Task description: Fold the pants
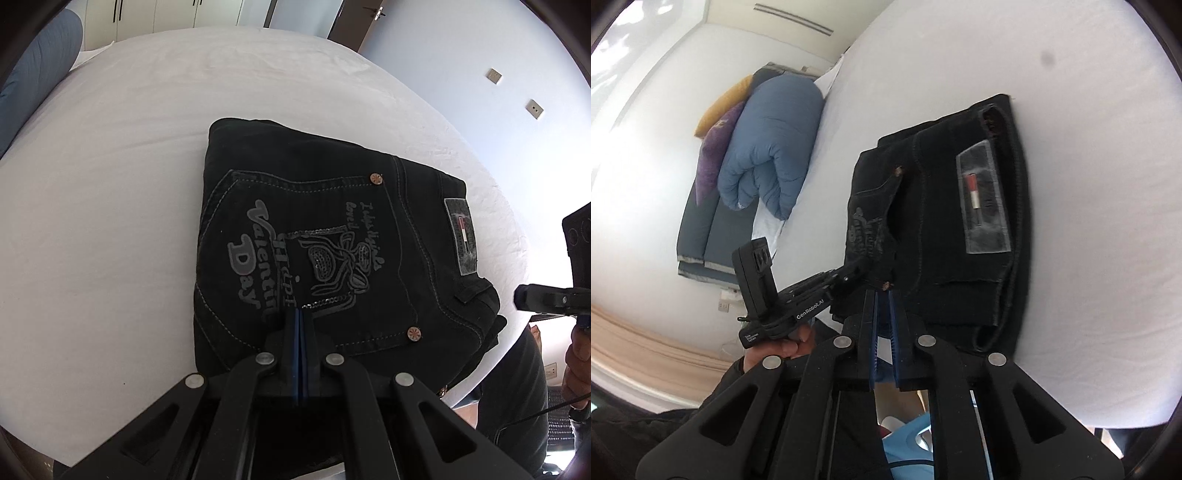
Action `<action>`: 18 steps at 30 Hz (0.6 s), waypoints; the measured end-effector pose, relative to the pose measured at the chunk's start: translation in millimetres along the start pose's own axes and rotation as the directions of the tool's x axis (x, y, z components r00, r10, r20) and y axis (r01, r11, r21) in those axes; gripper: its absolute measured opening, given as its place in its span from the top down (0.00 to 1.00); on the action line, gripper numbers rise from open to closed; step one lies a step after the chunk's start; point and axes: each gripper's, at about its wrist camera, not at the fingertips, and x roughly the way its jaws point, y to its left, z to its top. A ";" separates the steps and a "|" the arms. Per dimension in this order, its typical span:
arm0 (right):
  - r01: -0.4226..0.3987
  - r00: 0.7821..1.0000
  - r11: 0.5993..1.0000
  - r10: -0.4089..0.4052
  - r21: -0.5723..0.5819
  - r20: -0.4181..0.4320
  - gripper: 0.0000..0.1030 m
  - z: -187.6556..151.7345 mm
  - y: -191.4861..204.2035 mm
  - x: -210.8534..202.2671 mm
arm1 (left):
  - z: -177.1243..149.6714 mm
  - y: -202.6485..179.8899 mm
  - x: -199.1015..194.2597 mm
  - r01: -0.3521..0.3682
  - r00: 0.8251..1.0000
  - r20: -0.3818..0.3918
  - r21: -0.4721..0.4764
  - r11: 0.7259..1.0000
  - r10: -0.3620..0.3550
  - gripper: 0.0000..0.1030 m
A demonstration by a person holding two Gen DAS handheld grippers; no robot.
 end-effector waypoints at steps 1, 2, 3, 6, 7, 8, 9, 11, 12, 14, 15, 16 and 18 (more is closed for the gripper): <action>0.024 0.999 1.000 -0.024 -0.011 -0.023 0.93 0.0 1.4 12.3 | -0.7 -1.9 0.0 -0.006 1.000 0.000 0.003 1.000 0.006 0.98; 0.040 0.998 0.999 -0.040 -0.006 -0.043 0.93 2.8 -1.6 18.6 | -2.6 -3.8 -0.4 -0.010 1.000 0.001 0.005 1.000 0.010 0.98; 0.048 0.997 0.999 -0.047 0.007 -0.067 0.93 -0.3 -6.9 29.2 | -4.0 -5.3 -0.7 -0.014 1.000 0.001 0.006 1.000 0.014 0.98; 0.052 0.995 0.997 -0.048 0.051 -0.084 0.97 -17.2 -35.5 41.7 | -9.4 -2.9 -4.2 -0.029 1.000 0.007 0.007 1.000 0.028 0.98; 0.000 0.998 0.996 0.005 0.088 -0.055 0.97 -23.0 -43.0 38.5 | -11.9 -3.0 -6.0 -0.035 0.999 0.011 0.009 0.999 0.035 0.98; -0.035 0.999 0.992 0.040 0.123 -0.033 0.97 -28.1 -50.1 35.1 | -14.1 -3.4 -6.9 -0.042 0.999 0.017 0.009 0.999 0.042 0.98; -0.053 0.998 0.989 0.056 0.140 -0.017 0.99 -32.7 -55.5 29.7 | -17.6 -5.5 -8.8 -0.051 0.998 0.028 0.005 0.999 0.051 0.98; -0.072 0.997 0.987 0.075 0.144 -0.017 1.00 -41.3 -64.2 22.0 | -26.2 -7.1 -13.4 -0.064 0.996 0.055 0.002 0.998 0.064 0.98; -0.078 0.997 0.987 0.081 0.141 -0.018 1.00 -43.5 -66.8 17.6 | -31.4 -7.5 -15.9 -0.069 0.995 0.066 0.001 0.998 0.069 0.96; -0.089 0.996 0.988 0.091 0.128 -0.010 1.00 -50.1 -70.3 11.9 | -42.1 -10.2 -20.3 -0.062 0.995 0.080 -0.001 0.998 0.062 0.85; -0.085 0.996 0.989 0.087 0.125 -0.006 0.94 -53.6 -70.2 9.5 | -49.2 -12.6 -23.0 -0.049 0.995 0.089 -0.003 0.999 0.049 0.77; -0.023 1.000 0.992 0.025 0.122 -0.014 0.92 -56.3 -70.9 7.9 | -55.3 -14.6 -26.4 -0.046 0.993 0.104 -0.003 0.999 0.046 0.75; 0.019 0.999 0.991 -0.014 0.132 -0.035 0.92 -64.4 -77.6 3.7 | -65.8 -17.8 -35.9 -0.039 0.992 0.119 0.000 0.999 0.038 0.66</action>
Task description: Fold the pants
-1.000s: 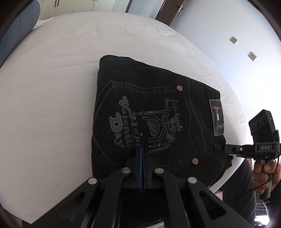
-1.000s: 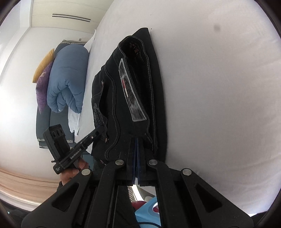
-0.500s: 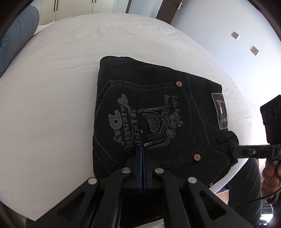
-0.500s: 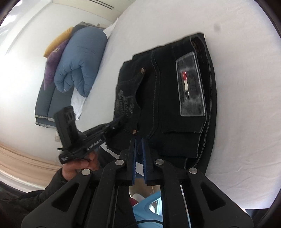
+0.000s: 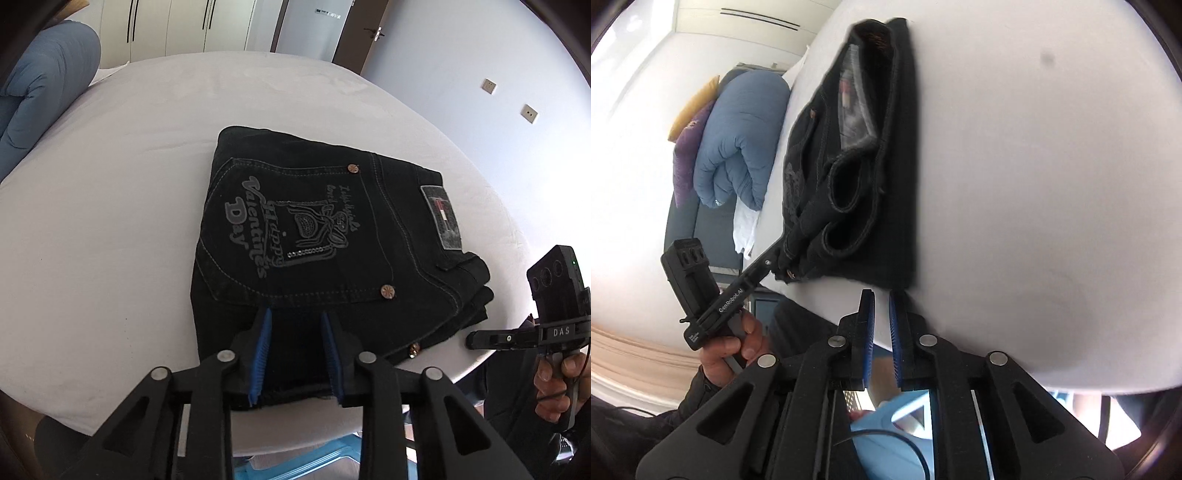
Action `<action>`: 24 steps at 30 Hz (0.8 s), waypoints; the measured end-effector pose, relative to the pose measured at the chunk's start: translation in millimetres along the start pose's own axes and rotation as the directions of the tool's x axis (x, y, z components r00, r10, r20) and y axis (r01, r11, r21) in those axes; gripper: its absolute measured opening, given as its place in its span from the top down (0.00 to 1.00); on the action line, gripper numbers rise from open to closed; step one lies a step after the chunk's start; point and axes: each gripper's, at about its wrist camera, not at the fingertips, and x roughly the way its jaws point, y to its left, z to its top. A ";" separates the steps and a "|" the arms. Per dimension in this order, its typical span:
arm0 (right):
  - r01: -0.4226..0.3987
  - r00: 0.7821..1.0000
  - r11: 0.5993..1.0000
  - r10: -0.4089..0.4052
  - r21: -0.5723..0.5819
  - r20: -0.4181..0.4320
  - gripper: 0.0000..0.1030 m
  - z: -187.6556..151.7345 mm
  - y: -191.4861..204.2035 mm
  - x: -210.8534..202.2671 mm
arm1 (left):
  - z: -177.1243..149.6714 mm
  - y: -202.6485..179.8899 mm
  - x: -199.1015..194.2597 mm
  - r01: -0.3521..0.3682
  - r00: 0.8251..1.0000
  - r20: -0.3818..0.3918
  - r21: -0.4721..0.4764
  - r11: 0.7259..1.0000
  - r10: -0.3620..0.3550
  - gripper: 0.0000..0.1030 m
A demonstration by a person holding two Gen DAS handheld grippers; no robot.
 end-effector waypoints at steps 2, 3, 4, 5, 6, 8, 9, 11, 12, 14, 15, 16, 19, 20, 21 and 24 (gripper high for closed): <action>-0.009 0.998 1.000 0.008 0.022 0.064 0.90 -4.8 0.8 -22.3 | -1.1 0.6 -15.0 0.006 1.000 0.013 0.001 1.000 -0.006 0.50; -0.024 0.994 1.000 0.024 0.000 0.104 0.80 -6.0 6.2 -35.6 | -0.4 2.6 -27.2 0.002 0.999 0.033 -0.005 1.000 -0.002 0.36; -0.033 0.990 0.999 0.035 -0.018 0.137 0.53 -4.8 10.7 -48.7 | 2.0 6.0 -36.5 -0.006 0.998 0.054 -0.014 1.000 0.006 0.29; -0.034 0.985 0.999 0.038 -0.026 0.170 0.32 -1.1 14.9 -59.7 | 7.2 12.4 -46.0 -0.009 0.997 0.079 -0.028 1.000 0.012 0.16; -0.034 0.975 0.999 0.038 -0.022 0.218 0.02 4.6 17.1 -69.6 | 14.1 20.0 -51.6 -0.014 0.995 0.094 -0.047 0.999 0.019 0.06; -0.050 0.951 0.999 0.053 -0.019 0.304 0.00 19.2 16.9 -82.2 | 34.8 34.8 -52.9 -0.020 0.994 0.103 -0.081 0.996 0.028 0.06; -0.052 0.951 0.999 0.051 -0.008 0.306 0.00 27.9 16.2 -80.9 | 45.1 44.0 -50.5 -0.032 0.994 0.099 -0.099 0.995 0.042 0.06; -0.032 0.958 0.999 0.022 0.030 0.287 0.01 48.9 14.1 -71.3 | 62.6 59.1 -39.8 -0.027 0.997 0.070 -0.114 0.993 0.035 0.06; -0.025 0.962 0.999 0.013 0.039 0.273 0.02 55.2 10.9 -64.6 | 69.7 66.8 -30.1 -0.015 0.999 0.044 -0.124 0.992 0.020 0.06; -0.008 0.976 0.998 -0.006 0.067 0.220 0.08 74.5 9.7 -46.7 | 78.0 78.8 -10.8 -0.002 1.000 -0.023 -0.137 0.991 -0.001 0.07; -0.014 0.981 0.996 -0.002 0.083 0.195 0.13 81.6 7.7 -37.4 | 82.8 84.1 0.7 0.014 0.998 -0.055 -0.143 0.990 -0.022 0.07; -0.012 0.984 0.995 -0.006 0.101 0.176 0.18 85.7 6.1 -29.9 | 84.1 87.5 6.6 0.022 0.997 -0.071 -0.148 0.989 -0.033 0.07; -0.003 0.988 0.993 -0.015 0.117 0.151 0.23 99.0 4.7 -11.9 | 89.4 100.3 28.1 0.075 0.986 -0.131 -0.191 0.979 -0.101 0.10; -0.004 0.990 0.994 -0.012 0.114 0.142 0.24 103.4 5.5 -6.5 | 89.8 103.3 32.0 0.084 0.984 -0.140 -0.204 0.975 -0.114 0.13; 0.001 0.991 0.994 -0.016 0.110 0.130 0.27 109.5 6.7 -0.7 | 90.6 106.4 37.3 0.088 0.980 -0.157 -0.213 0.973 -0.123 0.14; 0.020 0.997 0.995 -0.027 0.099 0.071 0.36 119.7 10.8 20.3 | 92.2 107.5 46.5 0.119 0.970 -0.186 -0.201 0.972 -0.157 0.20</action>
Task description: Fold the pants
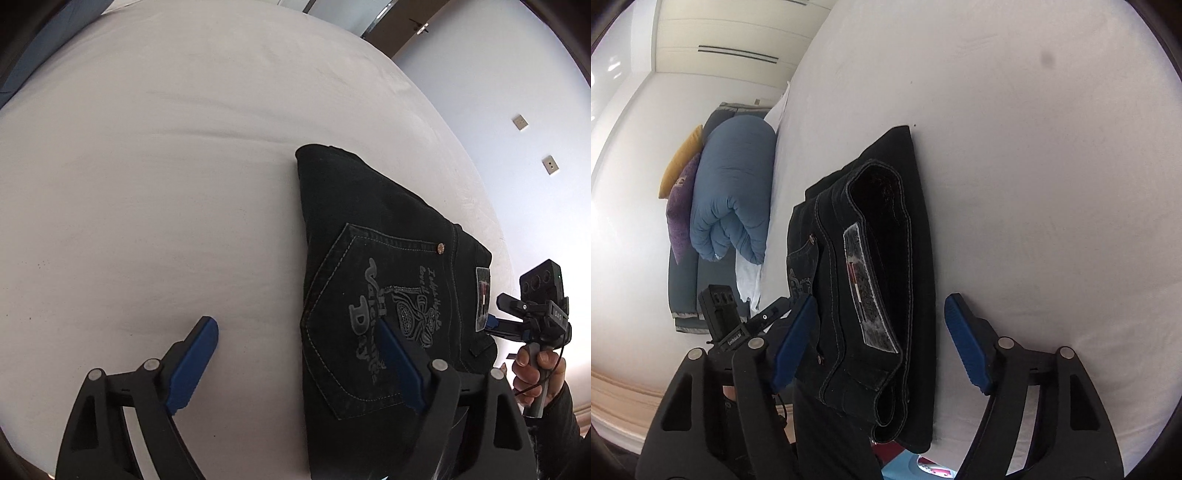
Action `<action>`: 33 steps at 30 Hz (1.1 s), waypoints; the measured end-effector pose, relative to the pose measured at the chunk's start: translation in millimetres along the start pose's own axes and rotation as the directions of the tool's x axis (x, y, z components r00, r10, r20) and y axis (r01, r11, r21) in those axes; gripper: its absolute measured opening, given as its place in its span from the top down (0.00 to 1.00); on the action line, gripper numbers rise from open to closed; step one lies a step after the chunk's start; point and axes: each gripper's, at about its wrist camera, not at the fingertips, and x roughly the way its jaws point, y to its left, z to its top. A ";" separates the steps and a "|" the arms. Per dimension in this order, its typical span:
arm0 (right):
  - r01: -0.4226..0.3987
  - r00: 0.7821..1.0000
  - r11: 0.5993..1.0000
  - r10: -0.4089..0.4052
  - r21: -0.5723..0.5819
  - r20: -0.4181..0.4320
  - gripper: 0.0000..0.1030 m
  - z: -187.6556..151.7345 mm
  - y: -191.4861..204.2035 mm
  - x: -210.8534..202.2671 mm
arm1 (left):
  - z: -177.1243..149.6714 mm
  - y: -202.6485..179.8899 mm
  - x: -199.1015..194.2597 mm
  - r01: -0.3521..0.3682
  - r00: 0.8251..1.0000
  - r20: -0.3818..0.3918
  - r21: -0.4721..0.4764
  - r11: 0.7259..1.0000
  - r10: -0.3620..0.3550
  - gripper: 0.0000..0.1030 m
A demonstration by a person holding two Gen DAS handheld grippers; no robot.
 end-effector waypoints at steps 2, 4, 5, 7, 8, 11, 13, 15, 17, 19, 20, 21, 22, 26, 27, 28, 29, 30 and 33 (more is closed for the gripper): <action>0.023 0.999 1.000 -0.023 -0.009 -0.041 0.42 6.5 7.3 25.6 | 1.9 0.0 4.5 0.010 1.000 -0.024 0.009 1.000 -0.010 0.20; 0.025 0.998 1.000 -0.025 -0.008 -0.058 0.44 13.6 11.1 39.8 | 6.2 0.6 7.2 0.028 0.999 -0.042 0.013 1.000 -0.027 0.21; 0.019 0.998 1.000 -0.019 -0.002 -0.062 0.47 19.2 11.1 44.9 | 8.6 -0.4 9.1 0.036 0.998 -0.052 0.016 0.999 -0.036 0.24; 0.018 0.998 1.000 -0.018 0.011 -0.068 0.57 26.3 10.2 51.4 | 13.0 -2.8 11.8 0.059 0.996 -0.068 0.019 0.998 -0.058 0.35; 0.022 0.997 1.000 -0.021 0.014 -0.072 0.61 29.8 8.2 54.2 | 14.5 -4.8 14.2 0.071 0.994 -0.080 0.022 0.997 -0.069 0.43; 0.024 0.997 1.000 -0.022 0.018 -0.076 0.71 33.2 7.4 63.0 | 16.3 -14.0 22.8 0.068 0.991 -0.116 0.031 0.997 -0.064 0.59; 0.031 0.997 1.000 -0.031 0.005 -0.070 0.74 33.5 9.6 64.8 | 16.9 -18.0 23.2 0.048 0.992 -0.119 0.035 0.998 -0.043 0.60; 0.049 0.997 0.999 -0.050 -0.014 -0.060 0.77 32.2 14.9 66.4 | 16.2 -19.0 20.1 0.048 0.992 -0.116 0.030 0.998 -0.044 0.66; 0.071 0.996 0.997 -0.073 -0.043 -0.049 0.79 31.4 21.1 66.0 | 15.4 -18.4 16.4 0.061 0.992 -0.108 0.015 0.998 -0.059 0.72; 0.083 0.996 0.994 -0.085 -0.067 -0.038 0.81 28.9 24.1 56.5 | 14.9 -21.2 14.5 0.057 0.994 -0.098 0.011 0.998 -0.056 0.75; 0.087 0.995 0.993 -0.090 -0.080 -0.032 0.83 28.0 27.6 54.5 | 13.9 -24.2 12.6 0.050 0.995 -0.090 0.017 0.999 -0.048 0.77; 0.092 0.995 0.991 -0.095 -0.095 -0.026 0.83 26.9 30.4 48.0 | 13.1 -26.8 10.5 0.044 0.996 -0.082 0.021 0.999 -0.042 0.79; 0.098 0.995 0.989 -0.100 -0.112 -0.018 0.84 27.3 36.7 50.1 | 12.5 -28.7 8.9 0.040 0.996 -0.076 0.021 0.999 -0.038 0.80; 0.108 0.994 0.979 -0.110 -0.170 0.001 0.85 27.5 54.6 46.7 | 13.1 -35.1 -6.9 0.039 0.999 -0.034 0.014 0.999 -0.039 0.82; 0.108 0.994 0.977 -0.109 -0.186 0.004 0.85 28.2 60.6 45.9 | 14.1 -36.1 -10.4 0.040 0.999 -0.025 0.016 0.999 -0.039 0.83; 0.106 0.994 0.975 -0.107 -0.195 0.007 0.85 28.4 64.6 44.6 | 15.7 -38.1 -15.2 0.040 0.999 -0.013 0.019 0.999 -0.040 0.83; 0.101 0.995 0.973 -0.101 -0.206 0.012 0.85 29.1 69.2 42.7 | 17.1 -33.9 -23.3 0.045 0.999 -0.003 0.021 0.999 -0.045 0.83; 0.098 0.995 0.971 -0.095 -0.216 0.022 0.85 31.8 74.6 39.9 | 19.8 -35.6 -28.7 0.049 0.999 0.009 0.027 0.998 -0.049 0.83; 0.075 0.997 0.968 -0.065 -0.238 0.049 0.85 46.2 88.0 27.0 | 36.8 -43.8 -42.9 0.060 0.997 0.051 0.042 0.997 -0.062 0.83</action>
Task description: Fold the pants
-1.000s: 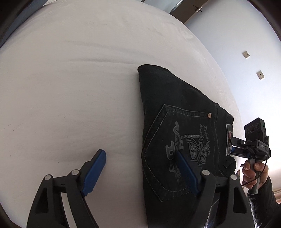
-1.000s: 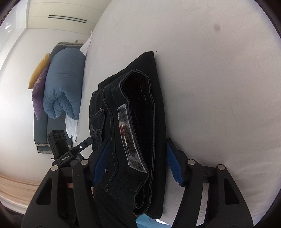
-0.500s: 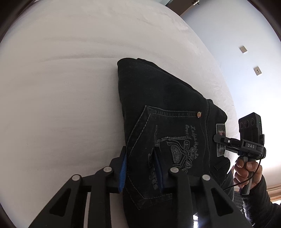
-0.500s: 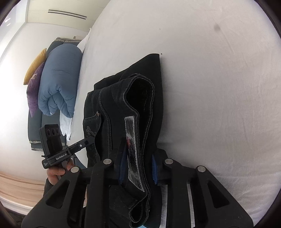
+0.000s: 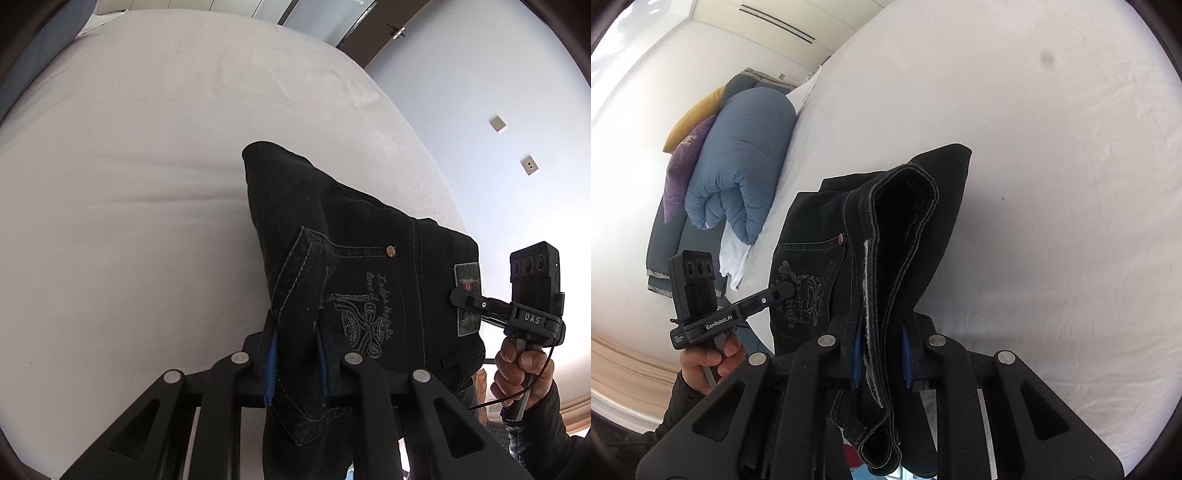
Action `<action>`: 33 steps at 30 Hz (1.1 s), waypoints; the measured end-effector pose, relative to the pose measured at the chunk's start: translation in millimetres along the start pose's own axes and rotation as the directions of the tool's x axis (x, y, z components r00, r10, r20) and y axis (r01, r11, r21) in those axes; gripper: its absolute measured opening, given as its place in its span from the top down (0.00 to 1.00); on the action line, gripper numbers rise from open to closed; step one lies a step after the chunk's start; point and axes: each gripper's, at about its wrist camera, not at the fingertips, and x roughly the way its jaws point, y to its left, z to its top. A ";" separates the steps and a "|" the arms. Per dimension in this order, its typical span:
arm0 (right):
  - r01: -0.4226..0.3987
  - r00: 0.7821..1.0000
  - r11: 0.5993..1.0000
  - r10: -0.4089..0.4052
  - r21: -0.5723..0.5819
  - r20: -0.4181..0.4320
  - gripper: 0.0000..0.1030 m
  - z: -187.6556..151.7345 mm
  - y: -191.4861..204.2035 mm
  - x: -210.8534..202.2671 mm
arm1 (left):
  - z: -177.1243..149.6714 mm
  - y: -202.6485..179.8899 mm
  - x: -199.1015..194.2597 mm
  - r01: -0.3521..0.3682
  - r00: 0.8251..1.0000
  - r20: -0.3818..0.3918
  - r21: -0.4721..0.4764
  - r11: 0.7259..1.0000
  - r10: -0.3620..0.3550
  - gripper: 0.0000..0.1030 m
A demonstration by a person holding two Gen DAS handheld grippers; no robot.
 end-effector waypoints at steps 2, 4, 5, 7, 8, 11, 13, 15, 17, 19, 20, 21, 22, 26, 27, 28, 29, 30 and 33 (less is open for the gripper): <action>0.002 1.000 1.000 -0.002 -0.023 0.015 0.85 15.5 4.8 -7.8 | 15.2 -4.8 -2.4 0.004 1.000 0.015 0.011 1.000 -0.004 0.83; 0.007 1.000 0.999 -0.007 -0.040 0.019 0.85 36.9 5.6 -13.1 | 32.0 -10.3 1.3 0.000 1.000 0.024 0.019 1.000 0.000 0.83; 0.012 1.000 0.999 -0.011 -0.044 0.021 0.85 46.3 4.2 -15.0 | 40.1 -11.4 5.3 -0.001 1.000 0.025 0.022 1.000 0.000 0.83; 0.027 0.999 0.999 -0.026 -0.043 0.025 0.85 66.3 -4.6 -15.1 | 56.9 -13.4 20.4 0.000 1.000 0.016 0.017 1.000 0.000 0.83; 0.030 0.999 0.999 -0.029 -0.031 0.024 0.85 74.9 -11.4 -15.0 | 64.4 -11.6 26.1 0.000 1.000 0.009 0.017 1.000 0.000 0.83; 0.051 0.999 0.999 -0.051 0.013 0.006 0.85 97.5 -41.3 -11.8 | 74.9 -12.9 58.5 -0.014 0.999 -0.032 0.032 0.999 0.015 0.82; 0.075 0.997 0.997 -0.075 0.036 -0.008 0.85 108.7 -61.3 -7.8 | 75.9 -14.6 78.2 -0.014 0.998 -0.055 0.036 0.999 0.016 0.82; 0.090 0.996 0.994 -0.089 0.059 -0.025 0.85 116.2 -82.1 -2.6 | 79.9 -12.4 95.9 -0.034 0.997 -0.067 0.028 0.999 0.036 0.82; 0.087 0.996 0.992 -0.084 0.091 -0.039 0.85 119.0 -102.5 5.1 | 78.9 -3.7 105.5 -0.031 0.997 -0.072 0.000 1.000 0.031 0.78; 0.075 0.997 0.991 -0.071 0.114 -0.042 0.80 114.4 -117.3 10.3 | 76.7 -1.5 110.1 -0.044 0.996 -0.074 -0.003 0.999 0.044 0.70; 0.066 0.997 0.990 -0.062 0.123 -0.037 0.79 111.7 -123.4 11.3 | 74.8 0.2 111.1 -0.059 0.996 -0.071 0.009 0.998 0.059 0.65; 0.057 0.998 0.989 -0.054 0.133 -0.027 0.74 108.9 -128.7 12.9 | 72.6 1.2 111.8 -0.071 0.995 -0.065 0.017 0.997 0.072 0.58; 0.036 0.999 0.988 -0.034 0.150 -0.013 0.73 106.3 -135.7 14.5 | 70.5 3.3 111.8 -0.080 0.995 -0.055 0.014 0.997 0.081 0.55; -0.036 0.999 0.983 0.031 0.178 0.034 0.62 95.8 -148.7 8.1 | 61.3 11.7 105.7 -0.072 0.997 -0.008 -0.022 0.997 0.072 0.42; -0.035 0.998 0.984 0.027 0.173 0.049 0.59 94.3 -149.3 4.0 | 58.5 12.7 103.0 -0.079 0.997 0.001 -0.023 0.997 0.079 0.41; -0.032 0.998 0.985 0.021 0.170 0.065 0.54 91.8 -150.7 -0.9 | 52.2 15.5 96.2 -0.095 0.995 0.012 -0.020 0.995 0.095 0.41; -0.026 0.997 0.985 0.012 0.171 0.079 0.51 89.7 -151.2 -6.2 | 46.8 15.9 88.8 -0.107 0.994 0.025 -0.010 0.994 0.107 0.41; -0.018 0.995 0.985 0.001 0.174 0.095 0.46 87.4 -152.2 -12.8 | 41.6 13.5 81.3 -0.118 0.992 0.041 0.002 0.993 0.118 0.41; 0.036 0.987 0.982 -0.064 0.186 0.145 0.36 73.1 -151.0 -33.1 | 20.6 2.6 54.2 -0.188 0.976 0.118 0.028 0.982 0.183 0.29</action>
